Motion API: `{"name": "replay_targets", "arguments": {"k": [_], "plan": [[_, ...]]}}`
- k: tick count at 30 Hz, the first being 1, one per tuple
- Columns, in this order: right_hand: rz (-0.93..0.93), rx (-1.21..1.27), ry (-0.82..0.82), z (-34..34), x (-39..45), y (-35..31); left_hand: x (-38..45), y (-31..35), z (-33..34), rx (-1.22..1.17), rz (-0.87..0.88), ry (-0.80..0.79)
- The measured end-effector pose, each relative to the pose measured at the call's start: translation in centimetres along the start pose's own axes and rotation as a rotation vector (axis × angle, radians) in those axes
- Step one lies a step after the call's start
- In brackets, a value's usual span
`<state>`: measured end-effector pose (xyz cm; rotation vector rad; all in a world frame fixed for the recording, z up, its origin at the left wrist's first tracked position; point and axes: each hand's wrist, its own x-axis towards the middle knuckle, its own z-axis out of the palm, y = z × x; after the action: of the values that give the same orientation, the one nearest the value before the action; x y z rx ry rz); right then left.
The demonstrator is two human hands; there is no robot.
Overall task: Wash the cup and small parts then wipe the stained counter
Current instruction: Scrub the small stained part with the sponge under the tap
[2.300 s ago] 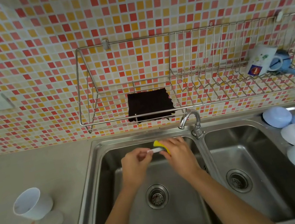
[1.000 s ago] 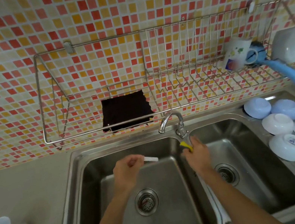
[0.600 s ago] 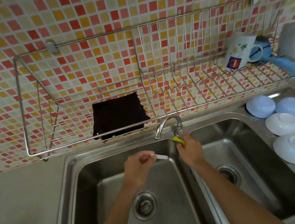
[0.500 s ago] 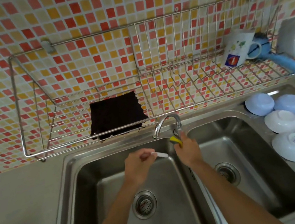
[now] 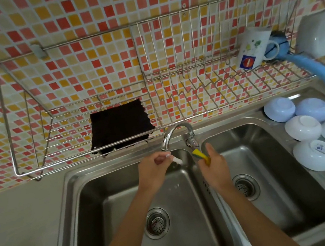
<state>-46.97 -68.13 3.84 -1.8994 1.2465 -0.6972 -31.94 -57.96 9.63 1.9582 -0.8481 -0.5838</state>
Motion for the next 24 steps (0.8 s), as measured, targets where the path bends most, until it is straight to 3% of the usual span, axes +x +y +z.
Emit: {"name": "replay_targets", "arguments": {"k": [7,24], "plan": [[0.07,-0.017,-0.018,-1.5,-1.2,1.1,-0.2,0.2,-0.9,0.008,0.043,0.068],[0.175,0.2,-0.118,0.6,-1.4,1.3,-1.7,-0.5,-1.6,0.092,0.218,0.049]]}}
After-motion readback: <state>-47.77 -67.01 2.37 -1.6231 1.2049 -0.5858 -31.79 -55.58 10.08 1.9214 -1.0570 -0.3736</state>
